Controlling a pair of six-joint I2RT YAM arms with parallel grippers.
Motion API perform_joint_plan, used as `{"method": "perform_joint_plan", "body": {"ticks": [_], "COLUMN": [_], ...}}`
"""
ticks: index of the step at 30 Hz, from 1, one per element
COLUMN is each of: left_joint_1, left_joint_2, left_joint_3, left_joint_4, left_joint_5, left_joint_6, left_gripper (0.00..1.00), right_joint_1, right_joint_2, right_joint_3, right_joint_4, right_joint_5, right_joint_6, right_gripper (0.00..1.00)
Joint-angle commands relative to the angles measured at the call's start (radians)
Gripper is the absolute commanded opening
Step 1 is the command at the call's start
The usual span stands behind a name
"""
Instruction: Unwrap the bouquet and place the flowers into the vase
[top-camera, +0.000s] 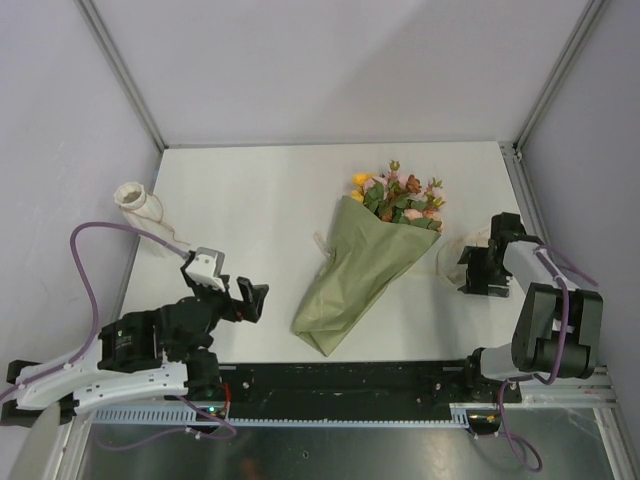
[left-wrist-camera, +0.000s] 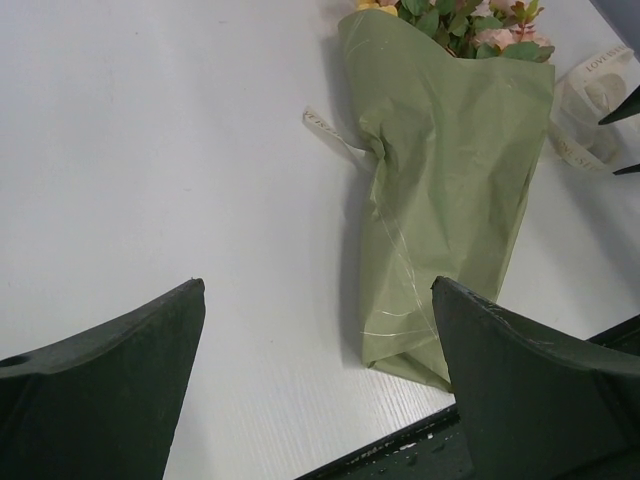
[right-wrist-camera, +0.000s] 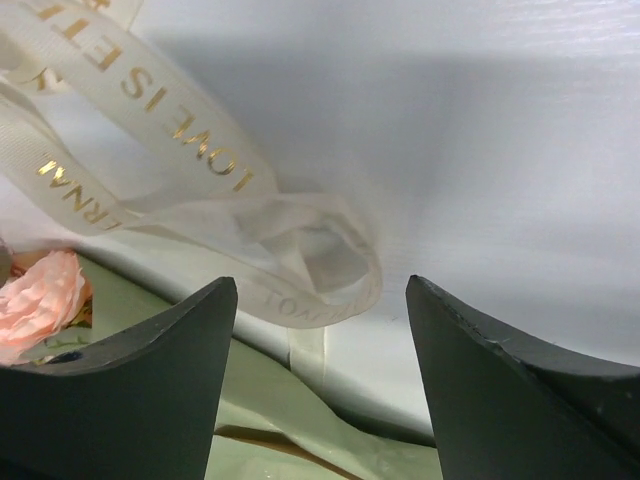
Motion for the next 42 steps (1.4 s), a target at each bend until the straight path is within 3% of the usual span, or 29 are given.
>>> {"method": "perform_joint_plan", "body": {"ticks": [1, 9, 20, 22, 25, 27, 30, 36, 42], "left_joint_1": [-0.006, -0.005, -0.006, -0.006, -0.005, -0.005, -0.004, -0.004, -0.005], "left_joint_2": [0.013, -0.023, -0.103, -0.106, -0.096, -0.078, -0.050, 0.005, 0.077], "left_joint_3": [0.020, 0.017, 0.005, 0.003, 0.006, 0.016, 0.031, 0.020, 0.024], "left_joint_4": [0.001, -0.001, -0.005, -0.005, -0.005, -0.006, -0.009, -0.010, -0.014], "left_joint_5": [-0.024, -0.033, -0.074, -0.077, -0.082, -0.071, -0.049, -0.057, -0.006], "left_joint_6": [-0.011, -0.014, -0.028, -0.030, -0.027, -0.011, 0.017, 0.036, 0.004], "left_gripper": [1.00, 1.00, 1.00, 1.00, 1.00, 1.00, 1.00, 1.00, 1.00], "right_joint_1": [0.030, 0.042, 0.057, 0.057, 0.043, 0.032, 0.028, 0.053, 0.066], "right_joint_2": [0.016, 0.163, 0.310, 0.317, 0.304, 0.265, 0.150, -0.212, -0.528], "right_joint_3": [0.068, 0.172, 0.277, 0.279, 0.280, 0.282, 0.284, 0.280, 0.277], "right_joint_4": [-0.040, -0.104, -0.246, -0.239, -0.236, -0.233, -0.225, -0.115, 0.184], "right_joint_5": [0.073, 0.103, 0.142, 0.147, 0.157, 0.186, 0.273, 0.411, 0.342], "right_joint_6": [0.061, 0.077, 0.145, 0.139, 0.114, 0.079, 0.018, -0.202, -0.613], "right_gripper": [0.75, 0.75, 0.68, 0.61, 0.35, 0.19, 0.04, 0.00, 0.00]}}
